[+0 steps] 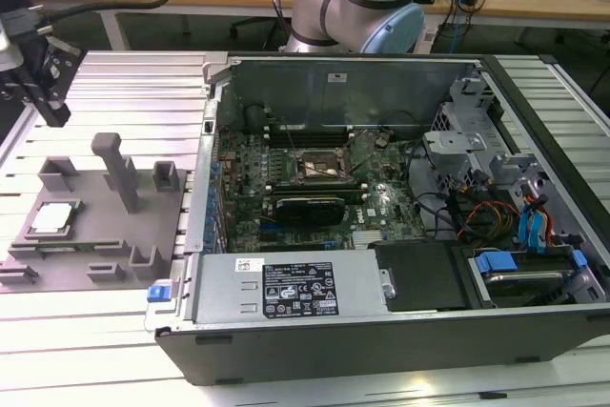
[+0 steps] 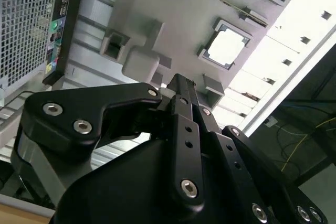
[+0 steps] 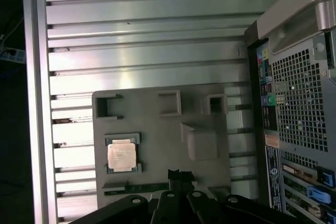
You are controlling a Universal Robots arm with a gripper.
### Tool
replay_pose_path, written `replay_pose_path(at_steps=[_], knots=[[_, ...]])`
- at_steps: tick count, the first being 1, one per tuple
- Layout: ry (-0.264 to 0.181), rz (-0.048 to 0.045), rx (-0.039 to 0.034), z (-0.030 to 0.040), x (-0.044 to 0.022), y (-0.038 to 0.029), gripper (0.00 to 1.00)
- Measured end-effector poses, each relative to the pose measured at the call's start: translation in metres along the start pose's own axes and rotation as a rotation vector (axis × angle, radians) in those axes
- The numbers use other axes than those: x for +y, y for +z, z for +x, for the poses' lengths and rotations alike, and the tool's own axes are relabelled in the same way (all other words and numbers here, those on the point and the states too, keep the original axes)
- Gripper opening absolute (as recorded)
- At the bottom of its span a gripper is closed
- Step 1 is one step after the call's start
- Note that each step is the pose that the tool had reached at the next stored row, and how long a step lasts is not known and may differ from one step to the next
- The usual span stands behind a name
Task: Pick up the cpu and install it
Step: 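Reach for the cpu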
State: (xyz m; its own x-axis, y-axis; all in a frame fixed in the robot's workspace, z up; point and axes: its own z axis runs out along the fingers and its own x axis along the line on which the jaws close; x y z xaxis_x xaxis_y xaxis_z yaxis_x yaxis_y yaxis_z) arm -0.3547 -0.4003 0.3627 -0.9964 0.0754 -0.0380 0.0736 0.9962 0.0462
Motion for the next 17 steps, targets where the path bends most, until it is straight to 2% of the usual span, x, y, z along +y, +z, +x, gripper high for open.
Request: replay_pose_path(at_steps=[2,10,17], knots=[[0.0,0.0,0.0,0.007,-0.001,0.004,0.11],[0.0,-0.0001,0.0,0.0217,-0.0079,0.0177,0.11],[0.0,-0.0001,0.0,0.029,-0.0104,0.0237,0.11]])
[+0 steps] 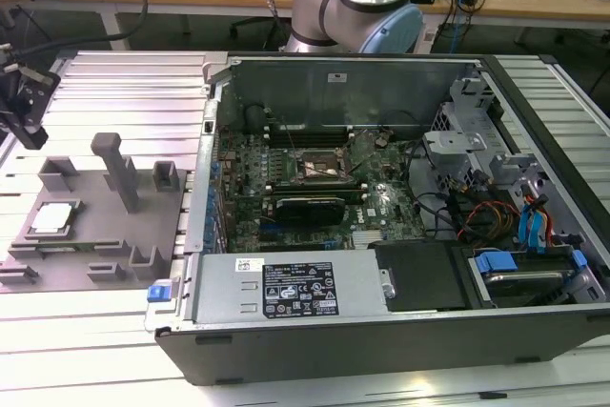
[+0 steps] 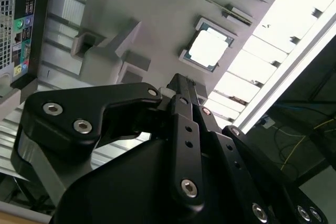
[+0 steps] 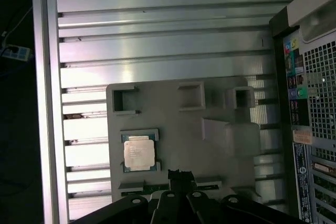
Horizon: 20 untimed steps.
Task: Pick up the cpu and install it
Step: 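Reach for the cpu, then pick up the cpu and move it towards the insertion slot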
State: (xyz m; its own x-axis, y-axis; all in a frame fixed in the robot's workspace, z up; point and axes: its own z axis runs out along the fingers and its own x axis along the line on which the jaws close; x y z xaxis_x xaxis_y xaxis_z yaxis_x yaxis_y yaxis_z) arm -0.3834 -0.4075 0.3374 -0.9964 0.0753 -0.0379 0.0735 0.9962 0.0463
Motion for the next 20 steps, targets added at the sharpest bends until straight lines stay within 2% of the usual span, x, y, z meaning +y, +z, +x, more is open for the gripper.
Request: replay_pose_path(at_steps=[4,20], knots=[[0.0,0.0,0.0,0.0038,-0.0006,0.0029,0.11],[0.0,0.0,0.0,0.0041,-0.0006,0.0036,0.11]])
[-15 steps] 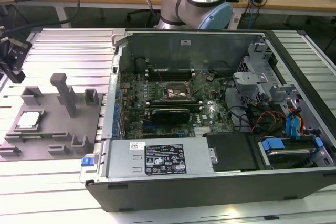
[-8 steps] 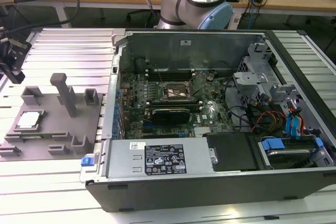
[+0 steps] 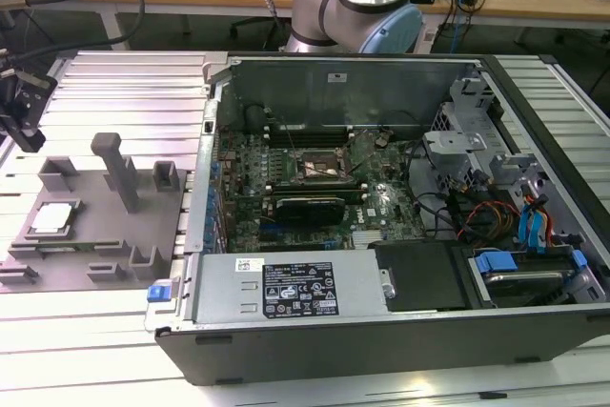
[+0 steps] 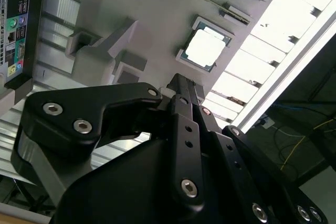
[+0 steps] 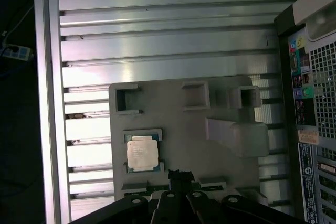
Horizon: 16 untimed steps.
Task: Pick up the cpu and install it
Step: 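Pick up the cpu and move it towards the insertion slot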
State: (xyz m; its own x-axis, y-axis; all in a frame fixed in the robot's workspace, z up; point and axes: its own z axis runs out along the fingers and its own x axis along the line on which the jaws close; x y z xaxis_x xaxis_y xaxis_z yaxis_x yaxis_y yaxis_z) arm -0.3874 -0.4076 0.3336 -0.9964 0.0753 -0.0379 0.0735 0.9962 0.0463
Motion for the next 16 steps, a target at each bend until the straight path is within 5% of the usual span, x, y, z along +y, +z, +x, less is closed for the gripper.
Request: replay_pose_path(at_steps=[16], knots=[[-0.001,-0.0001,-0.0002,0.0124,-0.0015,0.0125,0.11]])
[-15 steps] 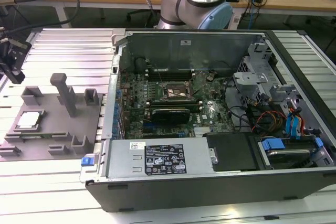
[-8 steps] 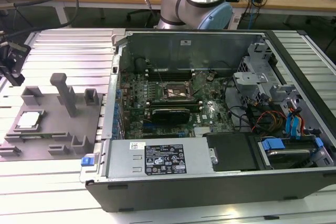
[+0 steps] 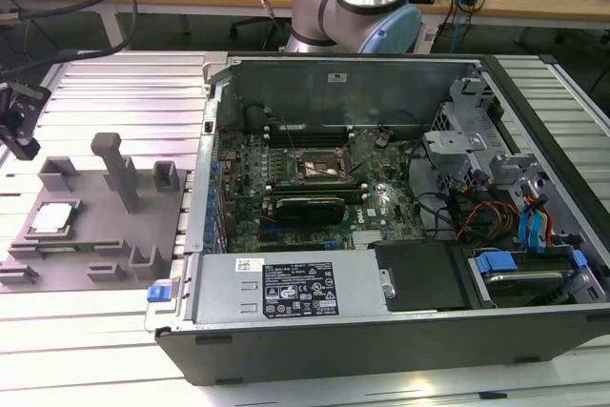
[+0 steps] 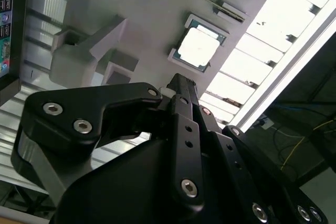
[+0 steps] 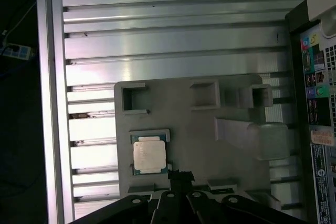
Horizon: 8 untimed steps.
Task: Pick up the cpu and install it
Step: 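Pick up the cpu and move it towards the insertion slot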
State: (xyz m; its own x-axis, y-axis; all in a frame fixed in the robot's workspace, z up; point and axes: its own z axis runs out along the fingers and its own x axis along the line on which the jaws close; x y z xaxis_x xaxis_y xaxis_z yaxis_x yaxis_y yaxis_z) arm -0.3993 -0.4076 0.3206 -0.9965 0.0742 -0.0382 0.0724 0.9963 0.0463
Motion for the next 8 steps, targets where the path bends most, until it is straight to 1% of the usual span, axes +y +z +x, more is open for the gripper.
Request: replay_pose_path(at_steps=[5,8], knots=[[-0.003,-0.0001,-0.0001,0.0066,-0.0007,0.0044,0.11],[-0.004,-0.0002,-0.0002,0.009,-0.001,0.007,0.11]])
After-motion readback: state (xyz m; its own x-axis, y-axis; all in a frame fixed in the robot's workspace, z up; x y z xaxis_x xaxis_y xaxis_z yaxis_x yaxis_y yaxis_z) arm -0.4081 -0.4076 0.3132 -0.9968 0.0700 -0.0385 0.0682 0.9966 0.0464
